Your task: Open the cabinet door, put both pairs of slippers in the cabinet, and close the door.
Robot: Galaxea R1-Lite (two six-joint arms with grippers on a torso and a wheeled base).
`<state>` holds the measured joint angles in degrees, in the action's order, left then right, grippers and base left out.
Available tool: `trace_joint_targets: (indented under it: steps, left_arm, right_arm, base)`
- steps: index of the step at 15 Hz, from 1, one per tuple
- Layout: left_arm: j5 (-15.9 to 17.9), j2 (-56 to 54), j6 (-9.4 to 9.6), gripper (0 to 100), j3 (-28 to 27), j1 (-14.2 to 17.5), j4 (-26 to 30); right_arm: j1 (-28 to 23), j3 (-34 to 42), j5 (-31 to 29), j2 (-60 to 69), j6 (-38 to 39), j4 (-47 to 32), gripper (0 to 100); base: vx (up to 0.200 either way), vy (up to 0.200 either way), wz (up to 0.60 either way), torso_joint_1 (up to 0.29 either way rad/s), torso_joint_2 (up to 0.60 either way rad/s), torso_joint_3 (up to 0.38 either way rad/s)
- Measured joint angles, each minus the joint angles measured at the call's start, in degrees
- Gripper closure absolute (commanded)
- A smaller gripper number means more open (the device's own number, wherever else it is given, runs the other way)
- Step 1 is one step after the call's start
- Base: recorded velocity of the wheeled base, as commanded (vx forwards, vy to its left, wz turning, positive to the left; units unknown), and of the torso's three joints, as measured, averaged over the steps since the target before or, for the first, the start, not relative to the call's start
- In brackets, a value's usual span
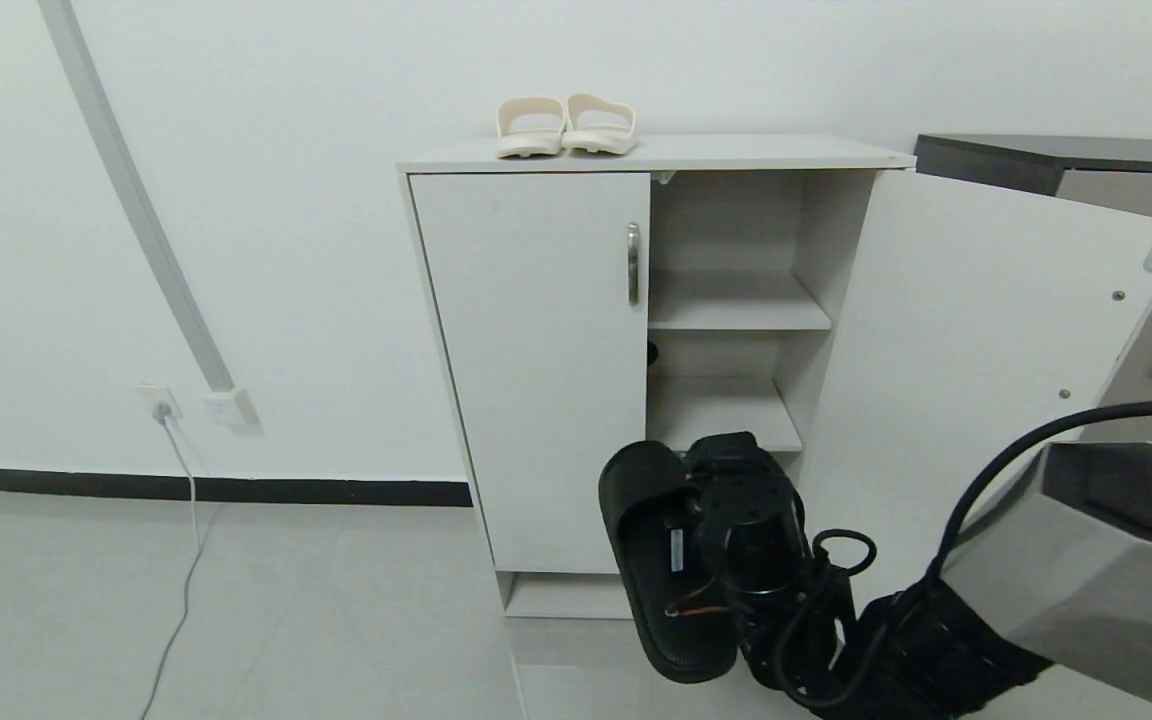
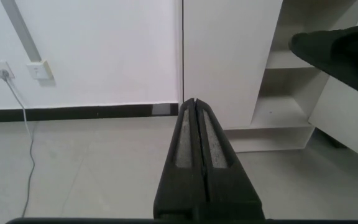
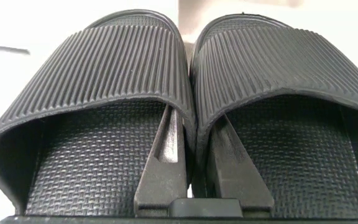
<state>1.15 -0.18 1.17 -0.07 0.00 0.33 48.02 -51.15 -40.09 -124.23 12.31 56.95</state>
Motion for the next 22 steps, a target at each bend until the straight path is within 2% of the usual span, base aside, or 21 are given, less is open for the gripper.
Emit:
trace_joint_targets:
  steps: [2,7,22]
  left_arm:
    - [-0.1,0.0,-0.22,100,0.0,0.0,0.0]
    - [-0.1,0.0,-0.22,100,0.0,0.0,0.1]
    - [-0.1,0.1,-0.13,100,0.0,0.0,0.0]
  right_arm:
    - [-1.0,-4.0,-5.1,-3.5,0.0,0.0,100]
    - [-2.4,-5.9,-5.6,-6.5,-0.1,0.0,100]
    - [-2.3,-6.0,-5.4,-10.1,-0.3,0.4,100]
  base:
    - [0.000,-0.200,0.00,0.005,0.00,0.000]
    - [0.000,-0.200,0.00,0.002,0.00,-0.001]
    - [0.000,0.000,0.00,0.000,0.00,0.000]
